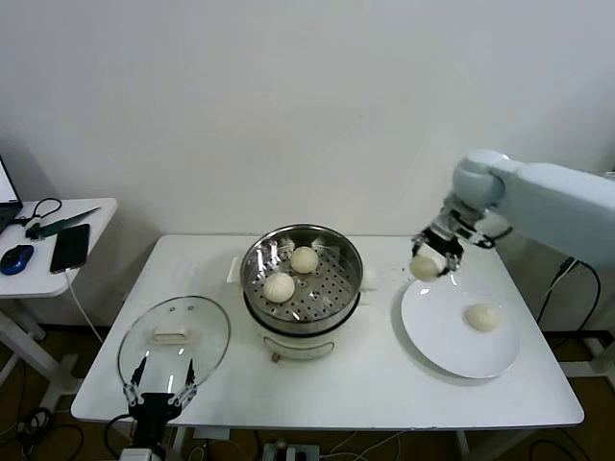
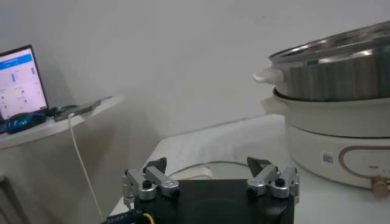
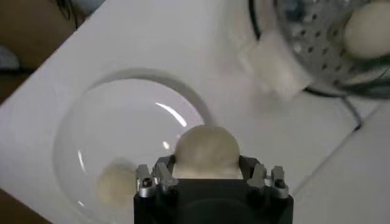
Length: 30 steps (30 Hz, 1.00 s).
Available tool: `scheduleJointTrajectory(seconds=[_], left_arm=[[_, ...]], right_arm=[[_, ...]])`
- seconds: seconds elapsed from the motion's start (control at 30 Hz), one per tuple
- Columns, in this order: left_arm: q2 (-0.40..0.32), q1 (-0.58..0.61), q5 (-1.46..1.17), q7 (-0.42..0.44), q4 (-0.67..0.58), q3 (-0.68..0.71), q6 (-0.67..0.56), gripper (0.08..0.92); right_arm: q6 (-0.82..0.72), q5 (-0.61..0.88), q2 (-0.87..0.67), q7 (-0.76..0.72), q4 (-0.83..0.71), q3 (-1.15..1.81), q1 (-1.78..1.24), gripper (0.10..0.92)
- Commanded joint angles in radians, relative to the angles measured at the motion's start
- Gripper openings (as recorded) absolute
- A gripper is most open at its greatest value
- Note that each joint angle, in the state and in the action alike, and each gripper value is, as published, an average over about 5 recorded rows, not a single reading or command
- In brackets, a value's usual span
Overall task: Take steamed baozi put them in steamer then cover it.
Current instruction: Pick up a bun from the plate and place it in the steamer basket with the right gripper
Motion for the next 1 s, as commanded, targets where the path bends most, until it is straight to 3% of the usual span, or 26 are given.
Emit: scheduleJointTrajectory(seconds=[0.03,0.47,1.0], left_arm=[[-0.001,0.000,0.002,0.000,0.001,0.001,0.000,0.823],[0.002,0.005,0.000,0.000,0.002,-0.004,-0.005,0.823],[0.008,0.000,-0.003,0.000,0.016,-0.008,-0.007,0.823]], right_arm=[[0.210,-0.044,0.209,-0.015,0.003,0.002,0.133,0.695],[0.223,-0.093,0.455,0.006,-0.020,0.062,-0.044,0.696],[0.227,-0.144,0.505,0.005,-0.040,0.034,-0.187,0.703]])
